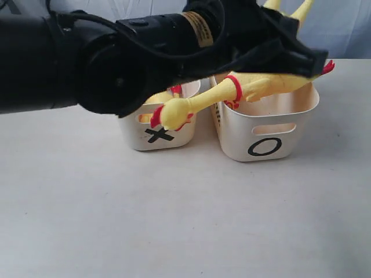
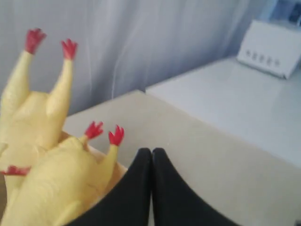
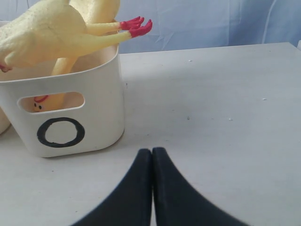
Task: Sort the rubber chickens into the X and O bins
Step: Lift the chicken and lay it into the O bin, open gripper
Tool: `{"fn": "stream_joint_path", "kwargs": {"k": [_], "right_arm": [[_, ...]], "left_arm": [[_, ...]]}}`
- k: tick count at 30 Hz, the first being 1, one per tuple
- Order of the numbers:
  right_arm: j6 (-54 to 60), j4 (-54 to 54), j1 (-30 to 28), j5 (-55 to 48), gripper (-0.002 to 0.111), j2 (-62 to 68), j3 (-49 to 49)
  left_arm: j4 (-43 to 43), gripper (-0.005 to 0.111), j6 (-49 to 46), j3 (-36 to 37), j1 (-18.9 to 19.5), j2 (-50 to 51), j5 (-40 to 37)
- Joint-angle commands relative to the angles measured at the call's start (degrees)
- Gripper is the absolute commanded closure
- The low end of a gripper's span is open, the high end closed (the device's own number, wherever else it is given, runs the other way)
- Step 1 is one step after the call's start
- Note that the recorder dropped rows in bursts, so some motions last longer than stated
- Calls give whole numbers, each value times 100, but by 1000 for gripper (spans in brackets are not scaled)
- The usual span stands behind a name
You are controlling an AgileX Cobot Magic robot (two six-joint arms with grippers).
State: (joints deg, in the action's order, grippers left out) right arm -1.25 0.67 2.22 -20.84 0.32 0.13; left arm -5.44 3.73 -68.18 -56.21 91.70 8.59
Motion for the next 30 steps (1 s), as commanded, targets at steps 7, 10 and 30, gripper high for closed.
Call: {"fn": "stream_joint_path", "kwargs": {"k": [7, 10, 30], "right_arm": [[20, 5, 19, 3, 108, -32, -13], [20, 5, 19, 3, 108, -32, -13], [9, -6, 19, 3, 108, -32, -13]], "left_arm": [[1106, 107, 31, -16, -1640, -869, -3704], [1106, 107, 231, -4, -1912, -1093, -4400], [2761, 107, 1974, 119, -2162, -2764, -6218]]}}
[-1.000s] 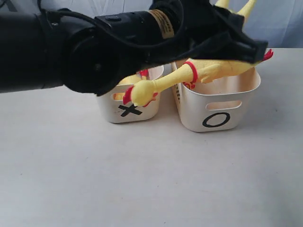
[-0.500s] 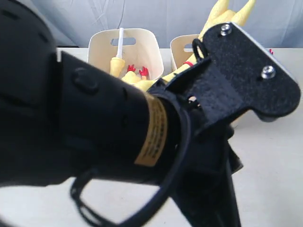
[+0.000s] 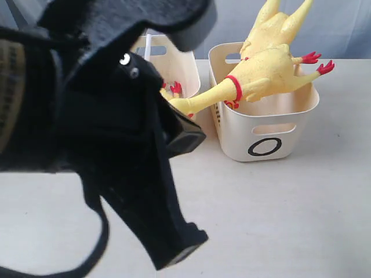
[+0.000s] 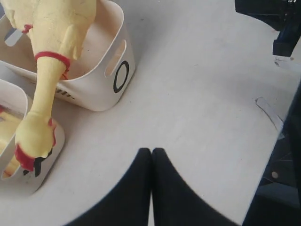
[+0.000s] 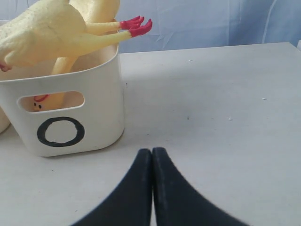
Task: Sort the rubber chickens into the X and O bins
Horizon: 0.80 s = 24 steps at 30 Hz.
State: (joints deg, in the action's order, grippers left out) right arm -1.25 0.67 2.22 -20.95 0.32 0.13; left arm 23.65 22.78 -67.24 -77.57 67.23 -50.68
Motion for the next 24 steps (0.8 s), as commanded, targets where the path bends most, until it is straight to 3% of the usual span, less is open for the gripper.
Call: {"fn": "stream_joint_path", "kwargs": {"k": [1, 10, 15, 21, 24], "right_arm": [[9, -6, 19, 14, 108, -32, -13], [9, 9, 19, 14, 108, -32, -13], [9, 9, 19, 14, 108, -32, -13], [9, 9, 19, 14, 108, -32, -13], [9, -2, 19, 14, 108, -32, -13]], "left_arm": [[-148, 107, 69, 25, -27, -392, -376], [-152, 107, 479, 25, -27, -1125, -1901], [135, 107, 468, 25, -27, -1486, -1928], [1356, 107, 402, 25, -15, -1948, -1928], [1224, 107, 378, 25, 299, -2232, -1928]]}}
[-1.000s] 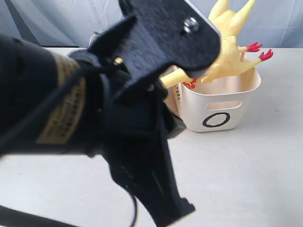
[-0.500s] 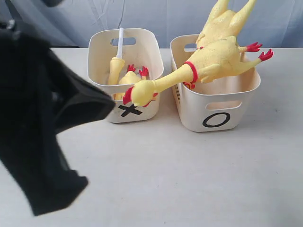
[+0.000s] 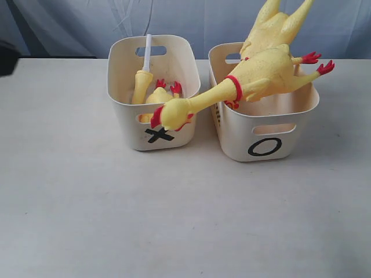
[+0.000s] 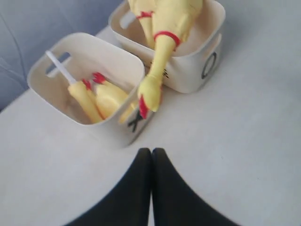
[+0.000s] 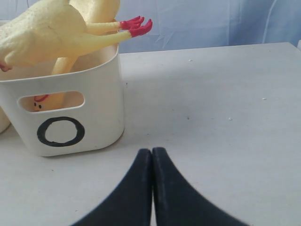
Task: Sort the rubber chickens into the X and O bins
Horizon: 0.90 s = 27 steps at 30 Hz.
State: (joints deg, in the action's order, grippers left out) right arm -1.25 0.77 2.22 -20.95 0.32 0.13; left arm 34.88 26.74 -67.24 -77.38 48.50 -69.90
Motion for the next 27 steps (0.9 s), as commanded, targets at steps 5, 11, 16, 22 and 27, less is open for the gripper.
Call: {"fn": "stream_joint_path", "kwargs": {"k": [5, 11, 16, 22, 27], "right_arm": [[9, -12, 19, 14, 108, -32, -13], [9, -12, 19, 14, 108, -32, -13], [9, -12, 19, 14, 108, -32, -13], [9, -1, 19, 14, 108, -32, -13], [9, -1, 19, 14, 108, -32, -13]], "left_arm": [[-513, 107, -18, 359, 1208, -794, -2], [-1527, 107, -18, 924, 2661, -1148, 991], [-2201, 107, -303, 1380, 3942, -1393, 1615], [-2991, 107, -879, 1896, 5359, -1888, 1758], [-3144, 107, -1448, 2422, 6377, -2451, 3169]]}}
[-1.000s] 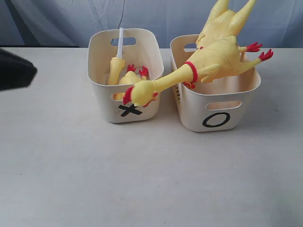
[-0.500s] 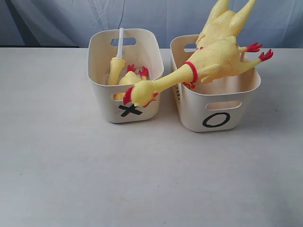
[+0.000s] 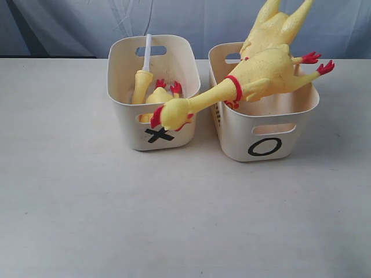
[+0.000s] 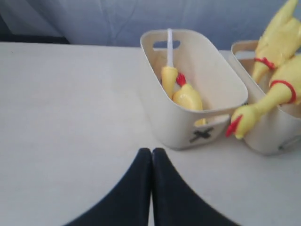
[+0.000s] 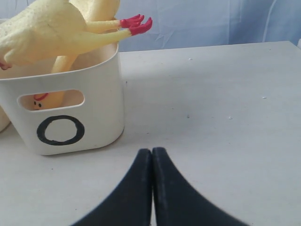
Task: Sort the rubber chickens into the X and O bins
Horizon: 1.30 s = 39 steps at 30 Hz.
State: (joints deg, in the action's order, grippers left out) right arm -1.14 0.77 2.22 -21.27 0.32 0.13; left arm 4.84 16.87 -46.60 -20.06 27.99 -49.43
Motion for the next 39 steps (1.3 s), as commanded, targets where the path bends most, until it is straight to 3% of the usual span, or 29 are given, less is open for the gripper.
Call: {"fn": "stream_joint_path", "kwargs": {"k": [1, 6, 19, 26, 36, 39], "right_arm": [[-2, -1, 19, 46, 108, -32, -13], [-2, -1, 19, 46, 108, -32, -13], [-2, -1, 19, 36, 108, -32, -13], [-2, -1, 19, 36, 108, -32, -13], [-2, -1, 19, 43, 108, -32, -13], [-2, -1, 19, 43, 108, -32, -13]], "left_arm": [[-131, 107, -584, 487, 794, -527, 1419], [-215, 107, -1104, 1067, 1492, -1159, 2555], [-266, 107, -1149, 2704, 2240, -2400, 2870], [-161, 107, -1149, 3600, 2333, -2684, 3813], [-175, 107, -1303, 4438, 2333, -2799, 3819], [-847, 107, -1844, 4660, 2333, -2799, 3578]]}}
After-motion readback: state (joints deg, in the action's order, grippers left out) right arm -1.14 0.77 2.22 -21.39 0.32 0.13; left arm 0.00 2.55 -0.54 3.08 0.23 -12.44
